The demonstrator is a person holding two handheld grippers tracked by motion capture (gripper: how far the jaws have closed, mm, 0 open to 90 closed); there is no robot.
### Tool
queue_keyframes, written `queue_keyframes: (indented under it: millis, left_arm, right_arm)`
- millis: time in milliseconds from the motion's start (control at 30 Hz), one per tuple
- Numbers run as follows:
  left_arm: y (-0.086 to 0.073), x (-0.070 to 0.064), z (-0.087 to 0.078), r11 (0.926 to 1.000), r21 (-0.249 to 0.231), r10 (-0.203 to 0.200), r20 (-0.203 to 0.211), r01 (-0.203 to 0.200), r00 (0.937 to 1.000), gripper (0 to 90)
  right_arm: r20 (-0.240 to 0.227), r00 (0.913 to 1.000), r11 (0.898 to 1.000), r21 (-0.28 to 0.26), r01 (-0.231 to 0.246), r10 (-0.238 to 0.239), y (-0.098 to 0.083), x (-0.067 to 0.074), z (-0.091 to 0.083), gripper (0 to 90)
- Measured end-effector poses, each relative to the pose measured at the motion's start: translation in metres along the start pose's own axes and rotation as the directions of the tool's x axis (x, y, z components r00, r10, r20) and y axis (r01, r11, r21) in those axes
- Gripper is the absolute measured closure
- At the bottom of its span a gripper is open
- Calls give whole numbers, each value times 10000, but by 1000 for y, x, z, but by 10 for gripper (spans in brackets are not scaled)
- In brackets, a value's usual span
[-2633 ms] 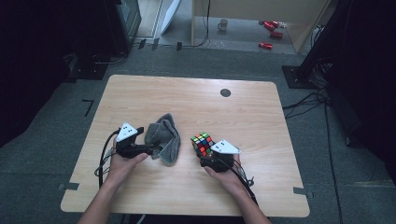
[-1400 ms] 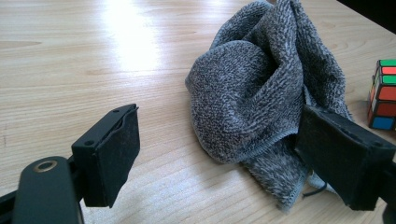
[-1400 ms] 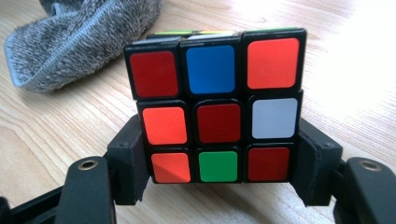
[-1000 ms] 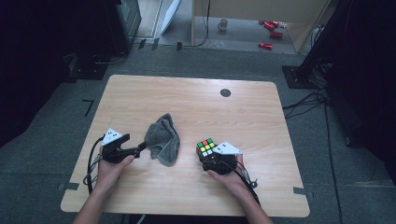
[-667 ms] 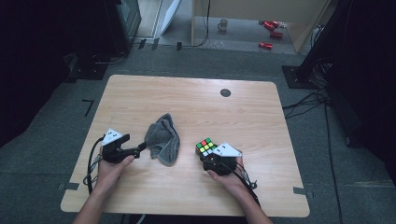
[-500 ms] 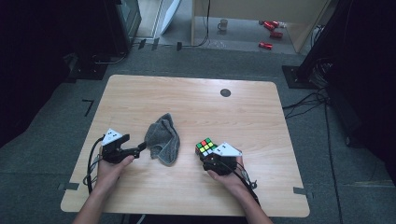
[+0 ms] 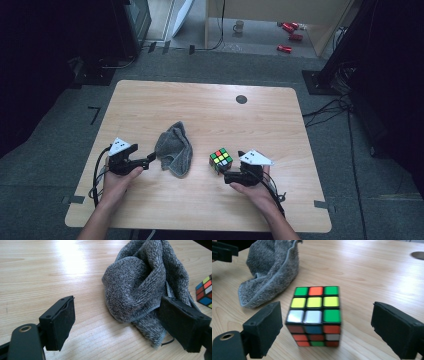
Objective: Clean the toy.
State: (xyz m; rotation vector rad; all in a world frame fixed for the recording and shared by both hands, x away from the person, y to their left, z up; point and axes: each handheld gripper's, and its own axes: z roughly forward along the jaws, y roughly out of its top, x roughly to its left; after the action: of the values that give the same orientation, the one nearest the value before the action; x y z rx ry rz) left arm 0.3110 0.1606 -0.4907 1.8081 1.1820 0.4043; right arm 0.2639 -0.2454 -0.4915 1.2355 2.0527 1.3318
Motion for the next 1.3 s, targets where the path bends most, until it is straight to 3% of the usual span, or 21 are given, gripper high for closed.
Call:
queue_keyframes:
  millis: [100, 233, 333, 733, 867, 967, 1100, 1167, 1300]
  left_arm:
    - [-2, 1, -1, 9997, 168, 161, -58, -160, 9999, 152]
    - [-5, 5, -6, 9999, 136, -76, -63, 76, 10000, 152]
    - [-6, 6, -7, 9997, 224, -4, -124, 6, 9999, 152]
    - [-22, 13, -20, 9979, 612, 242, -459, -214, 9987, 152]
    - [-35, 19, -25, 9944, 992, 425, -687, -356, 9967, 151]
    - [-38, 20, -27, 9935, 1088, 446, -923, -344, 9947, 151]
    - [-40, 13, -21, 9832, 1648, 1002, -1277, -785, 9867, 151]
    - [-41, 9, -17, 9759, 1944, 1281, -1409, -995, 9817, 151]
    - [-41, 8, -16, 9738, 2038, 1327, -1486, -1009, 9800, 152]
  right_arm:
    - [205, 9998, 10000, -54, 18, -17, 0, -9, -13, 81]
    - [546, 9985, 10000, 51, 50, -52, -5, -23, -28, 74]
    - [842, 9964, 9998, 150, -99, 86, -12, -36, -37, 73]
    - [1877, 9808, 9969, 479, -619, 518, -33, -72, -62, 72]
    - [2850, 9560, 9881, 1122, -1052, 694, -47, -90, -73, 74]
    - [3549, 9290, 9712, 1640, -1729, 1055, -56, -102, -79, 80]
    - [3904, 9151, 9638, 1902, -1869, 1004, -62, -108, -82, 83]
    - [3948, 9134, 9624, 1949, -1890, 995, -64, -108, -81, 83]
    - [4034, 9085, 9607, 1920, -2003, 1088, -65, -109, -81, 87]
